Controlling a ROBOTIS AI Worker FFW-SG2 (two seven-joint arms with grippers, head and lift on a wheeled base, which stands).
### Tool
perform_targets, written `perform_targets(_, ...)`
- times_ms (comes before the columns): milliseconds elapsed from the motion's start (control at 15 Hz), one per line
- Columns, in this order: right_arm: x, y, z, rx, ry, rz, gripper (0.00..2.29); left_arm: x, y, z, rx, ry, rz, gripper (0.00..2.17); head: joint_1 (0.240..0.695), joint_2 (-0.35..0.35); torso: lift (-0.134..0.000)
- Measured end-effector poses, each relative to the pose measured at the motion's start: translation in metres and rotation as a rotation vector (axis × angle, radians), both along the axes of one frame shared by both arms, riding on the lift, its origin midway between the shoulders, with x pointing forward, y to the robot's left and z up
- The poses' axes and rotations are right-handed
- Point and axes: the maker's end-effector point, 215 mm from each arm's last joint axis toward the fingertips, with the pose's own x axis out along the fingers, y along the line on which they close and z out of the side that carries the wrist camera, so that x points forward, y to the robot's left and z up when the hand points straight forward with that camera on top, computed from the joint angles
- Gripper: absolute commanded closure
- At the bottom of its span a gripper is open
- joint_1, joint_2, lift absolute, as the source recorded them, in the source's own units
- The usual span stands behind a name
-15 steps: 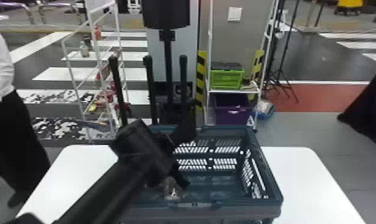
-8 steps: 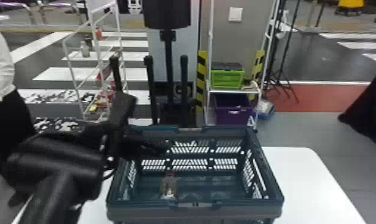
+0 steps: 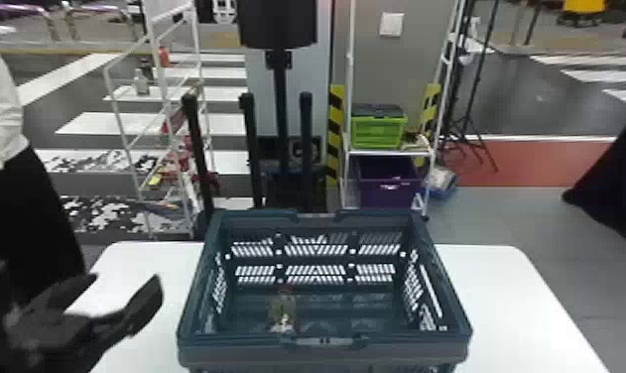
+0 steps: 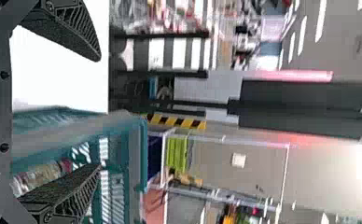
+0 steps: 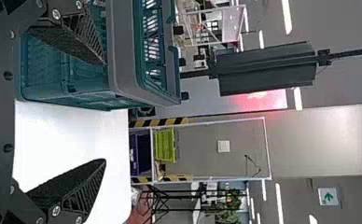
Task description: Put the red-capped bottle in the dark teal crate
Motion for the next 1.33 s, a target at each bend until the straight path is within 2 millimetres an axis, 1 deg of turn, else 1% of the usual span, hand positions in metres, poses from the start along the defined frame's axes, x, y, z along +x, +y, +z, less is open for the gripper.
perform_targets(133, 0.002, 0.000, 0.002, -0.004, -0.002, 0.007, 0.15, -0.038, 0.007, -0.007, 0.020, -0.092, 0.036, 0.09, 0.499, 0.000, 0.000)
perform_targets(200, 0.003, 0.001, 0.002, -0.005, -0.003, 0.012, 0.15, -0.058, 0.009, -0.016, 0.028, -0.136, 0.041, 0.09, 0.499, 0.000, 0.000)
perform_targets(400, 0.003, 0.004, 0.002, -0.006, -0.003, 0.022, 0.15, -0.108, 0.013, -0.059, 0.047, -0.181, 0.069, 0.09, 0.499, 0.000, 0.000)
perform_targets(467, 0.002, 0.005, 0.002, -0.007, -0.002, 0.025, 0.15, -0.119, 0.011, -0.067, 0.054, -0.195, 0.088, 0.09, 0.499, 0.000, 0.000)
perform_targets(533, 0.001, 0.007, 0.001, -0.006, 0.000, 0.028, 0.15, -0.130, 0.005, -0.074, 0.070, -0.212, 0.097, 0.09, 0.499, 0.000, 0.000)
perform_targets(600, -0.001, 0.009, 0.001, -0.007, 0.001, 0.032, 0.15, -0.137, -0.003, -0.078, 0.089, -0.222, 0.098, 0.09, 0.499, 0.000, 0.000)
perform_targets(733, -0.004, 0.014, 0.000, -0.007, 0.002, 0.042, 0.15, -0.149, -0.026, -0.091, 0.114, -0.220, 0.079, 0.09, 0.499, 0.000, 0.000)
perform_targets(800, -0.004, 0.017, 0.000, -0.006, 0.003, 0.046, 0.15, -0.154, -0.033, -0.097, 0.117, -0.211, 0.078, 0.09, 0.499, 0.000, 0.000)
perform_targets(1000, -0.005, 0.021, -0.001, -0.003, 0.001, 0.056, 0.15, -0.162, -0.038, -0.110, 0.117, -0.186, 0.086, 0.09, 0.499, 0.000, 0.000)
perform_targets(1133, -0.005, 0.022, -0.001, -0.001, -0.002, 0.058, 0.15, -0.165, -0.038, -0.114, 0.117, -0.173, 0.088, 0.09, 0.499, 0.000, 0.000)
perform_targets(1333, -0.006, 0.024, 0.000, 0.001, -0.007, 0.060, 0.15, -0.166, -0.044, -0.119, 0.106, -0.162, 0.086, 0.09, 0.499, 0.000, 0.000)
